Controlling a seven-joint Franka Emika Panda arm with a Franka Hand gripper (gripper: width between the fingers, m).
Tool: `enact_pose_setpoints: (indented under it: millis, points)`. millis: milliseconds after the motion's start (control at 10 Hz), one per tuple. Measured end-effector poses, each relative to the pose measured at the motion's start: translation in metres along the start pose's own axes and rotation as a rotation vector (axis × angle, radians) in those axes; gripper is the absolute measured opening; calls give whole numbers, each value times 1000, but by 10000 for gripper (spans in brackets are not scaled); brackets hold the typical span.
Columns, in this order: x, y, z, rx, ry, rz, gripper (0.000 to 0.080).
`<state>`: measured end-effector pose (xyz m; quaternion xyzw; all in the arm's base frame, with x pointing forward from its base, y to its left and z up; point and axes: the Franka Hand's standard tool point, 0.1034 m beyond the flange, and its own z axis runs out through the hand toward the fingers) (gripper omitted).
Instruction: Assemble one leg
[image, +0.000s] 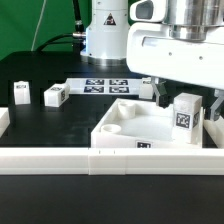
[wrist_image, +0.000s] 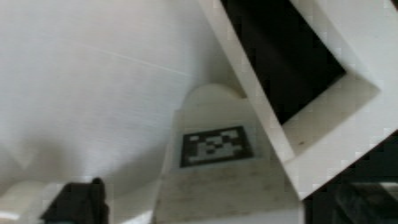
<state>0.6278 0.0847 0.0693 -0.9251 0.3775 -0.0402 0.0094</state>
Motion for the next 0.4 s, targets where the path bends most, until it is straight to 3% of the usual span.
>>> enact_pose_setpoints:
  millis: [400]
  points:
    - [0, 0, 0, 0, 0, 0, 648]
